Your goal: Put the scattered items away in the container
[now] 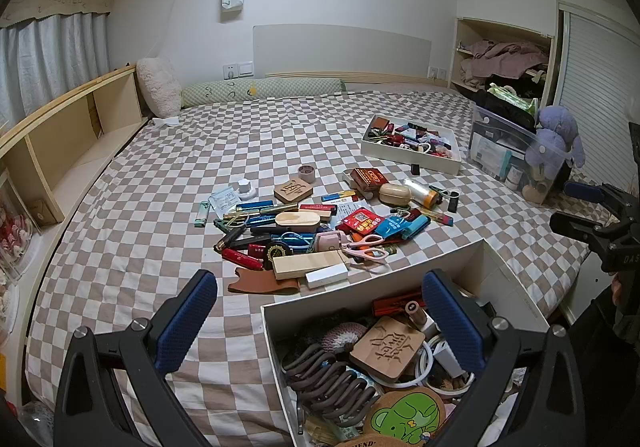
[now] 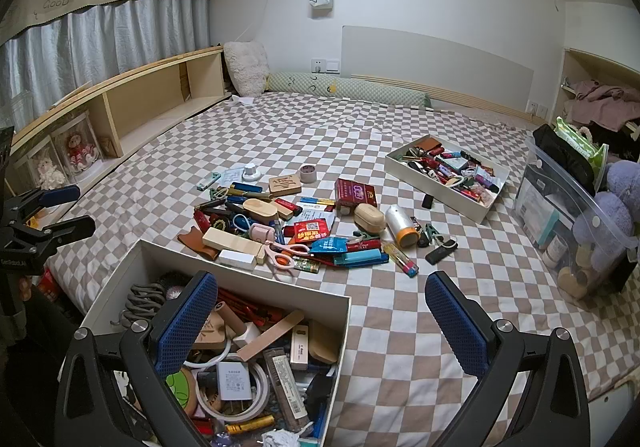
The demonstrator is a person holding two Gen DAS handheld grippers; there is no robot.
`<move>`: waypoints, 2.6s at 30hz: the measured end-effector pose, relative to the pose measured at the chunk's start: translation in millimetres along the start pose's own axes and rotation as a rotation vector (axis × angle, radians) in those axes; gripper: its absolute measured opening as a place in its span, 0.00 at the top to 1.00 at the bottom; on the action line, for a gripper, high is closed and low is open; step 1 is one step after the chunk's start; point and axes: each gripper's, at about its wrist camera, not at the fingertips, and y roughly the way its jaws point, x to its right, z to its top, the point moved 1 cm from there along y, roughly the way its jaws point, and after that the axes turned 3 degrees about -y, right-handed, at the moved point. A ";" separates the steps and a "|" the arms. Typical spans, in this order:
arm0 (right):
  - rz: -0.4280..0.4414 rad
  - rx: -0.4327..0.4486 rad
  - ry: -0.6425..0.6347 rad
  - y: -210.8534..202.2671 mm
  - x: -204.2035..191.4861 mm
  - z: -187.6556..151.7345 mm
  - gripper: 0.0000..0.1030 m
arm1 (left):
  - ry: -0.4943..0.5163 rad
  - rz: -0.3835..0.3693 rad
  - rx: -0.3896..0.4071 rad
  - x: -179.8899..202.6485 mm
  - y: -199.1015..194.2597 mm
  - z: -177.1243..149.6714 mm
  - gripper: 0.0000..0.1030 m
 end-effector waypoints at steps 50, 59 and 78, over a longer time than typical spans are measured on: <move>-0.007 0.122 0.114 -17.1 37.8 35.9 0.00 | -0.086 0.003 0.140 -46.4 -17.9 33.2 0.00; 0.030 0.123 0.232 5.0 83.6 72.3 0.00 | -0.044 0.134 0.122 -70.5 0.0 62.4 0.00; 0.174 0.118 0.455 86.5 149.6 124.4 0.00 | 0.001 0.224 0.061 -93.3 67.8 115.4 0.00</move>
